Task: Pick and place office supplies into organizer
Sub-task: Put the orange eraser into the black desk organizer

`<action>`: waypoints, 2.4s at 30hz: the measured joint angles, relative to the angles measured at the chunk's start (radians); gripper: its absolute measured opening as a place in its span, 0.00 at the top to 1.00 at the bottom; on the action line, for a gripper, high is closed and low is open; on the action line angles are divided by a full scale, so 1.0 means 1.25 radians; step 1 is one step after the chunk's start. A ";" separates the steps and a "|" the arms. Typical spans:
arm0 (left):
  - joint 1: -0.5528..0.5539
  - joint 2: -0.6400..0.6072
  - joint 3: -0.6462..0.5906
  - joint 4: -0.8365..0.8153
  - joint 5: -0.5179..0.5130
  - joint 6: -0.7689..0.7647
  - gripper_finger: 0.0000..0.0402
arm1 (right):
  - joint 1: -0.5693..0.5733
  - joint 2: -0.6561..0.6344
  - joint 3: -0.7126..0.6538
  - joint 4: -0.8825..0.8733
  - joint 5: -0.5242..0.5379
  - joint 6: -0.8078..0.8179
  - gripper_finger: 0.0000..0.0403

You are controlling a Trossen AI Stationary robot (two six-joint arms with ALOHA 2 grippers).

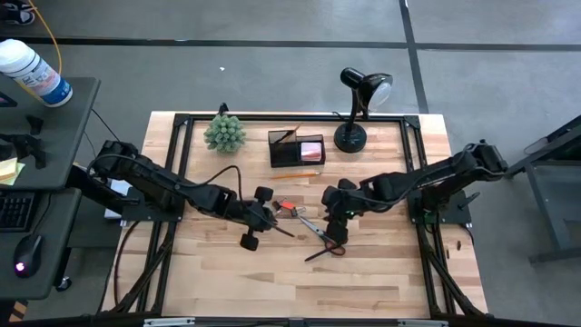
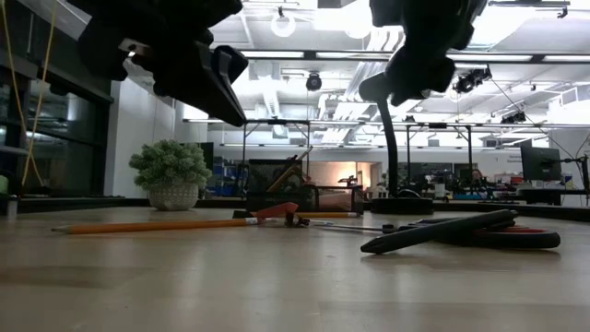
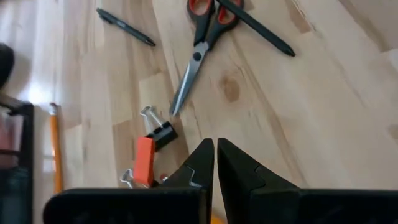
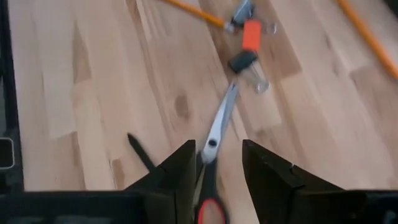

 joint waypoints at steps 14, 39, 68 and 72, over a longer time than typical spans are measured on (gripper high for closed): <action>0.093 0.014 0.000 0.057 0.028 0.269 0.72 | 0.062 -0.008 0.000 -0.066 0.034 0.022 0.69; 0.240 0.154 0.215 -0.217 0.165 0.344 0.54 | -0.016 -0.009 0.000 -0.077 0.040 -0.405 0.69; 0.306 0.233 0.220 -0.196 0.244 0.366 0.54 | 0.075 -0.075 0.000 -0.287 0.240 -0.056 0.69; 0.306 0.261 0.220 -0.191 0.269 0.354 0.54 | 0.076 -0.075 0.000 -0.303 0.238 -0.040 0.69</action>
